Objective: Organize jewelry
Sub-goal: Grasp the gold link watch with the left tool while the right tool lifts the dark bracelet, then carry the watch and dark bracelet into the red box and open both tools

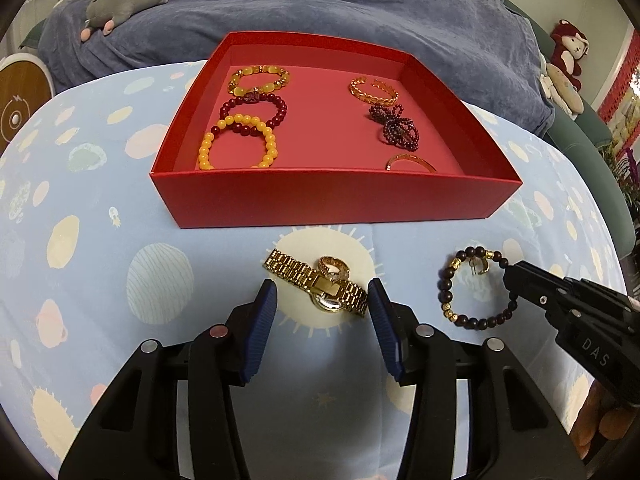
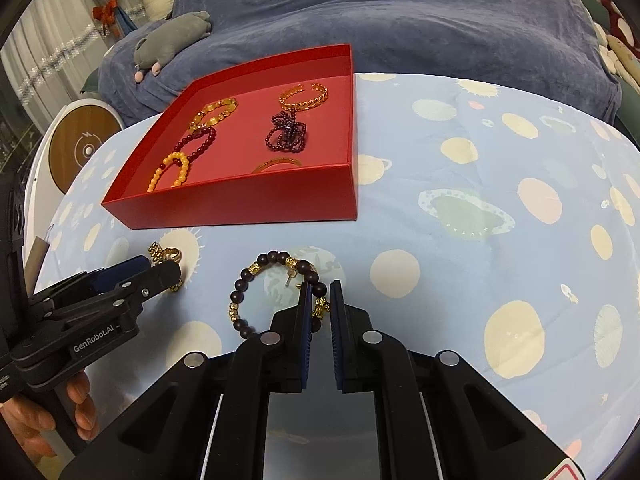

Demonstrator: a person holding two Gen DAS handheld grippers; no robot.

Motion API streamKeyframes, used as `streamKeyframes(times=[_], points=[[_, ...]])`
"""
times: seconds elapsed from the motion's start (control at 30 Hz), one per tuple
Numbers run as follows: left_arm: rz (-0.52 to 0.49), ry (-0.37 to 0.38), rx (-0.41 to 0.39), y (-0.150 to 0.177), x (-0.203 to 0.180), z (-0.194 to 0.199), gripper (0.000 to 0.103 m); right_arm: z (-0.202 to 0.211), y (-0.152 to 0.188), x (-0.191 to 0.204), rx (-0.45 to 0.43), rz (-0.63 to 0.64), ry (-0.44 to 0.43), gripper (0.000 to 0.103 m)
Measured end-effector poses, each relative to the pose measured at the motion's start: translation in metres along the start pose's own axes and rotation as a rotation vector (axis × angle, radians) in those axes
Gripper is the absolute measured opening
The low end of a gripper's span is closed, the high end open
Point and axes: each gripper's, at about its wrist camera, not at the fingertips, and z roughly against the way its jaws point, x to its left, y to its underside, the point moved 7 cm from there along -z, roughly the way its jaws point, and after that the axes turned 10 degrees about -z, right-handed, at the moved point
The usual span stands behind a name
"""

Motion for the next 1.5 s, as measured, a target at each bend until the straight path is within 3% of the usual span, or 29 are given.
streamKeyframes(times=[0.17,0.3,0.43,0.57,0.6,0.67,0.87,1.5], points=[[-0.029,-0.007,-0.004,0.008,0.008,0.005,0.028,0.003,0.003,0.004,0.007,0.003,-0.011,0.008],[-0.002,0.003,0.004,0.009,0.012,0.008,0.028,0.008,0.003,0.009,0.0,0.008,-0.024,0.008],[0.035,0.017,-0.001,0.006,0.012,0.006,0.042,0.009,0.002,0.012,-0.002,0.01,-0.027,0.008],[0.039,-0.003,-0.016,0.0,0.011,0.001,0.04,0.007,0.004,0.014,0.007,0.009,-0.029,0.008],[0.041,-0.009,-0.017,0.0,0.012,0.0,0.038,0.006,0.004,0.014,0.009,0.01,-0.03,0.008],[0.04,-0.002,-0.015,0.001,0.012,0.001,0.023,0.006,0.004,0.016,0.01,0.013,-0.033,0.009],[0.023,0.004,-0.017,0.004,0.012,0.006,0.011,0.01,0.003,0.018,0.001,0.016,-0.044,0.008],[0.032,0.033,-0.144,-0.024,0.03,0.065,0.011,0.048,-0.033,0.039,-0.119,0.015,-0.091,0.008]])
